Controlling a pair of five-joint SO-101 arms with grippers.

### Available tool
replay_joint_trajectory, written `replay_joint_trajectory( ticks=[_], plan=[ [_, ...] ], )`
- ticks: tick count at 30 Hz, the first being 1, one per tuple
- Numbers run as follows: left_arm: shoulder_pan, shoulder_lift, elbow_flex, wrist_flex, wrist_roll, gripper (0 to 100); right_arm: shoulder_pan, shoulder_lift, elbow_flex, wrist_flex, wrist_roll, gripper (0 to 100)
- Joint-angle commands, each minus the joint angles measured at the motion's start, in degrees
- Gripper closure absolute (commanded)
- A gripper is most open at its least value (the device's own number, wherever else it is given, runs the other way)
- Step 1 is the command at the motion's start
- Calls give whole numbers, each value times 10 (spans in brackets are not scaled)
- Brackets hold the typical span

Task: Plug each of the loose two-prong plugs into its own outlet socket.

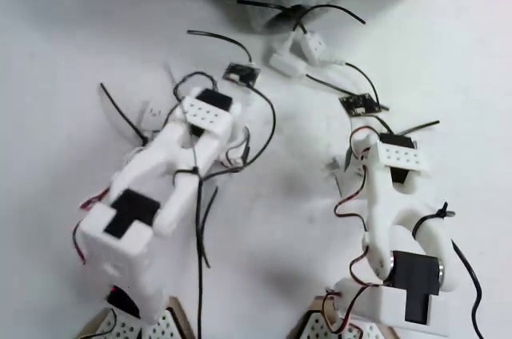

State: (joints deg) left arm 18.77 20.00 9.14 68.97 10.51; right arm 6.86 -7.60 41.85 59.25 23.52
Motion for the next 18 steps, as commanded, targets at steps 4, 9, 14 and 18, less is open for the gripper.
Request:
replay_joint_trajectory(
  ticks=[4, 9, 14, 18],
  plan=[
    [13, 30, -42, 6, 17, 976, -3, -2, 1, 2, -3, 713],
    [13, 35, -52, 18, 36, 836, -3, -2, 1, 2, -1, 713],
    [16, 15, -58, 25, 47, 790, -3, -2, -1, 2, -1, 713],
    [49, -27, -53, 40, 48, 790, -3, -2, -1, 4, -1, 713]
  ],
)
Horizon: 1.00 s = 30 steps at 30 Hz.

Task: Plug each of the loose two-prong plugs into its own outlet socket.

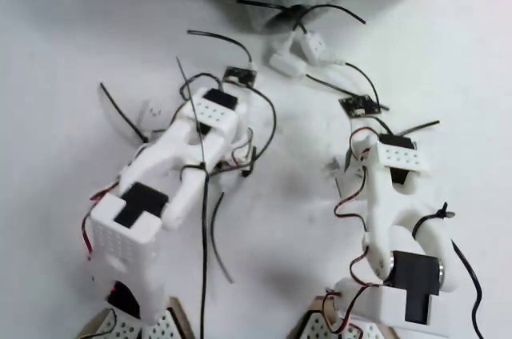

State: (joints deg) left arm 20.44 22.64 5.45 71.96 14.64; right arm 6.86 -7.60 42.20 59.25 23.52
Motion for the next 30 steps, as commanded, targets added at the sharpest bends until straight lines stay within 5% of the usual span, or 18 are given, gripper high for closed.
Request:
replay_joint_trajectory(
  ticks=[1, 18, 24, 30],
  plan=[
    [44, -64, -16, 16, 7, 790, -3, -2, -4, 4, -1, 713],
    [63, -85, -62, 99, 6, 790, -1, -2, -5, 2, 0, 713],
    [-22, -85, -149, 181, -38, 790, 5, -7, -24, 5, -2, 713],
    [-120, -80, -156, 149, -39, 790, 63, -5, -97, 31, -4, 713]
  ],
)
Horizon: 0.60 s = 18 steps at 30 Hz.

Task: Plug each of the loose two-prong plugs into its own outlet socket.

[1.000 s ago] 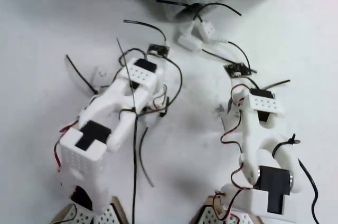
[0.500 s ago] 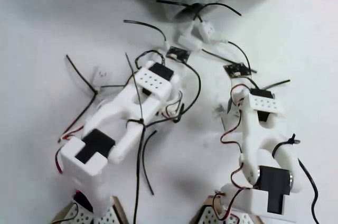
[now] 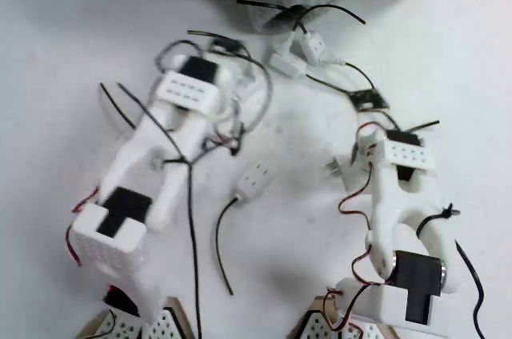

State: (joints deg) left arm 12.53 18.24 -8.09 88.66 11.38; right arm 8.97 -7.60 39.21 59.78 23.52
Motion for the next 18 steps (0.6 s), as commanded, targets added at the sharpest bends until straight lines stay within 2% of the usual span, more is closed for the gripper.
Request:
replay_joint_trajectory(
  ticks=[1, 4, 7, 11, 13, 18],
  plan=[
    [-51, -35, -20, -25, -6, 790, 52, -3, -86, 36, -4, 713],
    [-70, -35, 1, -47, -6, 790, 73, -2, -141, 65, -20, 713],
    [-83, -35, 47, -102, -6, 790, 71, -2, -178, 87, -62, 713],
    [-119, -35, 121, -215, -5, 790, 23, -1, -200, 101, -133, 713],
    [-137, -36, 145, -255, -2, 790, 1, -1, -206, 96, -193, 714],
    [-146, -36, 172, -304, -1, 790, -68, 0, -209, 91, -326, 714]
  ],
)
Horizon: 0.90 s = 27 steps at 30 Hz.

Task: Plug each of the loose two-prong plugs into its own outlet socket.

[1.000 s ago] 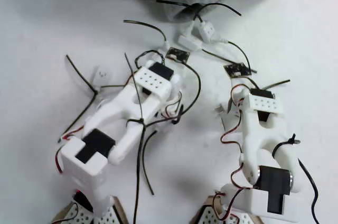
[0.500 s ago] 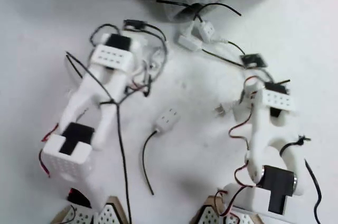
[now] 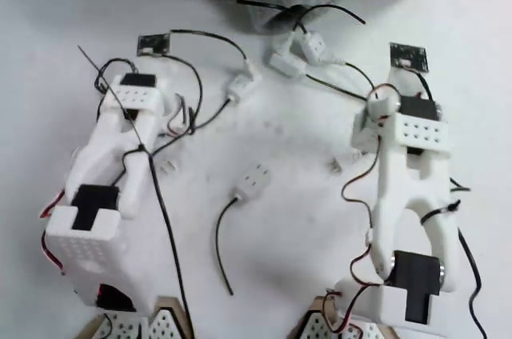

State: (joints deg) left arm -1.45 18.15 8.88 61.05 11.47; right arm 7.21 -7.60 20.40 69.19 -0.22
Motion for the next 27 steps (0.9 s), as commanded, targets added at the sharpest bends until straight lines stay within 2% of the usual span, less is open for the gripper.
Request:
replay_joint_trajectory(
  ticks=[1, 6, 10, 15, 23, 27],
  plan=[
    [-6, -35, 4, -31, -2, 790, -62, 8, -20, -13, -103, 714],
    [-5, -35, 4, -33, -2, 790, -88, 115, -26, -71, -152, 714],
    [-3, -35, 1, -34, -2, 790, -80, 221, -59, -110, -194, 715],
    [-2, -34, 1, -34, -2, 790, -56, 278, -142, -36, -206, 715],
    [-1, -34, 0, -34, -2, 790, -17, 312, -152, 30, -204, 718],
    [5, -34, 2, -34, -2, 790, -32, 313, -152, 45, -202, 814]
  ],
)
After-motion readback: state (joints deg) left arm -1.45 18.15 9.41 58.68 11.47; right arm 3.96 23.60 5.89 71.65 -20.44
